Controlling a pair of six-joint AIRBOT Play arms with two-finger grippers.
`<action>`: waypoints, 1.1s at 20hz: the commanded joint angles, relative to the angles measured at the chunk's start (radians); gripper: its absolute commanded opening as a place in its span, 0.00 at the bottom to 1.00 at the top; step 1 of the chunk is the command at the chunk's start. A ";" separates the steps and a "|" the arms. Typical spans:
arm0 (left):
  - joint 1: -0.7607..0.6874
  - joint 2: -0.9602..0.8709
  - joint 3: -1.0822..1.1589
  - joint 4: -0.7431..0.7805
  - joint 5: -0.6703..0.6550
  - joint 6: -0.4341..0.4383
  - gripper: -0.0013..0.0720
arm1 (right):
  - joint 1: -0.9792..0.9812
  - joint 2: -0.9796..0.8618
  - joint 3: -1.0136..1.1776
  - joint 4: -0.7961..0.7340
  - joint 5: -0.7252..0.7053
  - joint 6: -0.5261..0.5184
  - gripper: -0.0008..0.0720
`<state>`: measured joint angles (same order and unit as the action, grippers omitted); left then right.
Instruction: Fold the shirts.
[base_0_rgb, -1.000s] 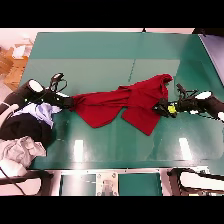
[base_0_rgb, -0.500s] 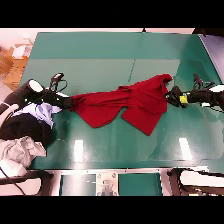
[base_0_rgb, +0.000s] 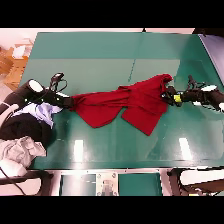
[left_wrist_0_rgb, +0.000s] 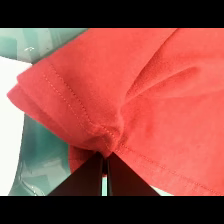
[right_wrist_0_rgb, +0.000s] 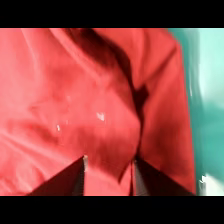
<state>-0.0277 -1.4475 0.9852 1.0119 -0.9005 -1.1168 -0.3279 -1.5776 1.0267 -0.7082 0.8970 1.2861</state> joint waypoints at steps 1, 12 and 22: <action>0.000 -0.001 0.000 0.000 0.001 0.000 0.05 | 0.022 -0.016 0.019 0.040 -0.002 -0.015 0.36; 0.000 -0.001 0.000 0.000 -0.005 0.000 0.05 | 0.039 0.007 0.444 0.159 0.170 -0.029 0.03; 0.000 -0.001 0.000 0.001 -0.008 0.000 0.05 | 0.047 -0.216 0.591 0.146 -0.259 0.016 0.52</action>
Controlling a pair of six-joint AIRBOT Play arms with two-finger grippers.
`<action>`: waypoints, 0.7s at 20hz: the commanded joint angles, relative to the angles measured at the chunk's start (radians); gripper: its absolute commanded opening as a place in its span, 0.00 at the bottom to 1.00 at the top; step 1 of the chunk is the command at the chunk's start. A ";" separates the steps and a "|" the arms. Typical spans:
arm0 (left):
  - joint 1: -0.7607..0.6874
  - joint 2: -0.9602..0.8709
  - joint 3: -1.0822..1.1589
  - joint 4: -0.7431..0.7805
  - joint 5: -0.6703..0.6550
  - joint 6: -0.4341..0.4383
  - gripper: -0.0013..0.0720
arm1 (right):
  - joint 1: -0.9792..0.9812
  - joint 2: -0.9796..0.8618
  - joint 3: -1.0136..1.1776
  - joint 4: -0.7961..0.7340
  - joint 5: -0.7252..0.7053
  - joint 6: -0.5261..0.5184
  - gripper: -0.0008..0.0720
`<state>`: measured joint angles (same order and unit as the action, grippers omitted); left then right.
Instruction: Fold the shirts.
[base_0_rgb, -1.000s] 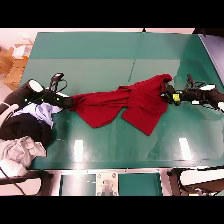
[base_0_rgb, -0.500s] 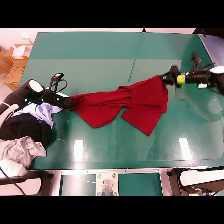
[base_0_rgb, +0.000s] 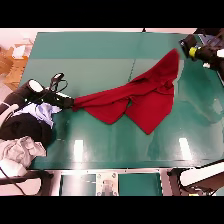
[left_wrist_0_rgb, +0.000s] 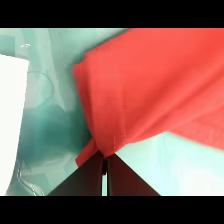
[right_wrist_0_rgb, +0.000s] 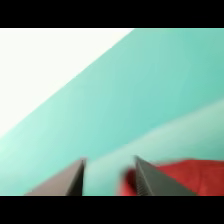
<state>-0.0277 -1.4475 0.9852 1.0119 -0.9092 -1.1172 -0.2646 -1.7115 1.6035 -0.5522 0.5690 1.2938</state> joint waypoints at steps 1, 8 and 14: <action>0.000 -0.001 0.000 0.001 0.001 0.001 0.05 | -0.045 -0.095 0.014 -0.010 0.148 0.008 0.52; 0.000 -0.001 0.000 0.001 0.001 0.001 0.05 | -0.315 0.013 -0.100 -0.283 0.657 0.062 0.40; 0.000 -0.001 0.000 0.001 0.002 0.001 0.05 | -0.373 0.165 -0.574 -0.328 0.607 0.044 0.67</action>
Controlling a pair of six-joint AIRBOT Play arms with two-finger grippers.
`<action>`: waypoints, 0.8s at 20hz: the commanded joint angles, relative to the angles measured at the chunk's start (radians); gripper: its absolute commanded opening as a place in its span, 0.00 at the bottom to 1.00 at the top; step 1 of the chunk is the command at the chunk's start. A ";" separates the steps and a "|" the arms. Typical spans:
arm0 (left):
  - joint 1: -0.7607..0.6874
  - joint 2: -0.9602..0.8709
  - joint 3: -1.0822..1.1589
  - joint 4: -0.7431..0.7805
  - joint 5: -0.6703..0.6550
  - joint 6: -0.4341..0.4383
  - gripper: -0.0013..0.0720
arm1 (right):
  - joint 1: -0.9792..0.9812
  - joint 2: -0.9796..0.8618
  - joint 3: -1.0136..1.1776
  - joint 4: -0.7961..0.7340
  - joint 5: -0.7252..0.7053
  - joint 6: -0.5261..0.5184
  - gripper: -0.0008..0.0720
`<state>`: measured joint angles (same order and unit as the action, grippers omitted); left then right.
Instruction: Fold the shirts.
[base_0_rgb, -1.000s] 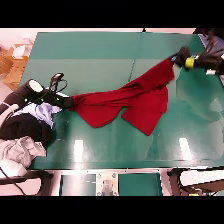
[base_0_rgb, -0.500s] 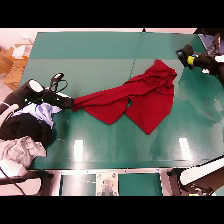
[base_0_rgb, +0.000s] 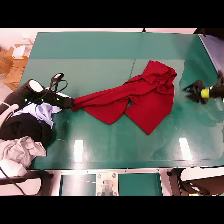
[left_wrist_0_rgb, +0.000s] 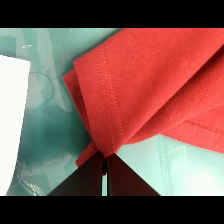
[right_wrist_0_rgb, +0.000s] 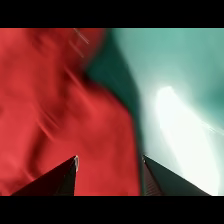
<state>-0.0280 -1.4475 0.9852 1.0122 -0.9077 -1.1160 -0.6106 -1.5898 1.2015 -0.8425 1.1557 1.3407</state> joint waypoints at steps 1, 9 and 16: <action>0.000 -0.001 0.000 0.000 -0.003 0.000 0.05 | -0.021 0.043 -0.211 -0.031 0.016 -0.019 0.66; 0.000 -0.001 0.000 -0.001 -0.009 -0.001 0.05 | 0.112 0.023 -0.325 0.126 -0.125 -0.113 0.39; 0.000 0.072 0.134 0.010 -0.047 -0.021 0.05 | 0.105 0.150 -0.131 0.177 -0.040 -0.143 0.03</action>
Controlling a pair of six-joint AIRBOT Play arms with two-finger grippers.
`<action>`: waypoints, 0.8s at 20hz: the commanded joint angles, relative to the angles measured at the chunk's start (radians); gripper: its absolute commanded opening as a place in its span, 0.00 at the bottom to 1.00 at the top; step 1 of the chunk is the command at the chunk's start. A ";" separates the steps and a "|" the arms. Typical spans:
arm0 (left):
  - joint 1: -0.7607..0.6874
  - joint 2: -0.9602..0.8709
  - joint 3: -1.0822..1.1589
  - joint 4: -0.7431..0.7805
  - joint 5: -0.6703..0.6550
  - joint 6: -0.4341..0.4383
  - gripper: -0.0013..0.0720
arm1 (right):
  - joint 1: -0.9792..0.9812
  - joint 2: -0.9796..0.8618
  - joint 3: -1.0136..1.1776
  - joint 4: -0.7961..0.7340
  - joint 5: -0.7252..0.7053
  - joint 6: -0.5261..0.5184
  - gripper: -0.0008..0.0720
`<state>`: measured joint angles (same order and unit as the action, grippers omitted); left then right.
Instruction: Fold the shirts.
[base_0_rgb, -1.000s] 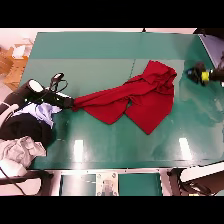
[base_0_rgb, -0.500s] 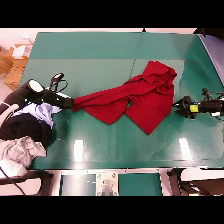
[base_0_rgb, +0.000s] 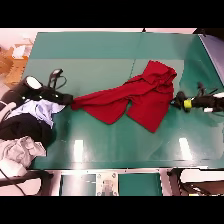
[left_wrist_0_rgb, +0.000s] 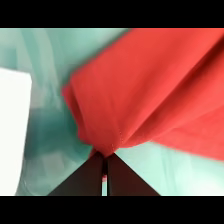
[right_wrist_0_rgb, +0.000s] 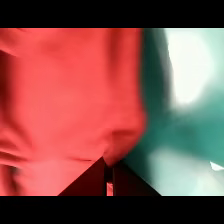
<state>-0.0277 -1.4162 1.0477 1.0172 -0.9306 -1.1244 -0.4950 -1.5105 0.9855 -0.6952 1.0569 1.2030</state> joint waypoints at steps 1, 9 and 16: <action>0.000 0.073 0.136 0.005 -0.047 -0.021 0.05 | -0.024 0.123 0.146 0.029 0.086 0.007 0.03; 0.000 0.352 0.742 0.004 -0.085 -0.134 0.05 | -0.097 0.583 0.728 0.029 -0.056 0.047 0.03; 0.000 0.558 0.971 0.114 -0.092 -0.224 0.05 | -0.224 0.857 0.815 -0.053 -0.292 0.080 0.03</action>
<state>-0.0280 -0.9279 1.9495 1.0550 -1.0172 -1.2922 -0.6872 -0.7448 1.7695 -0.7071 0.8650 1.2739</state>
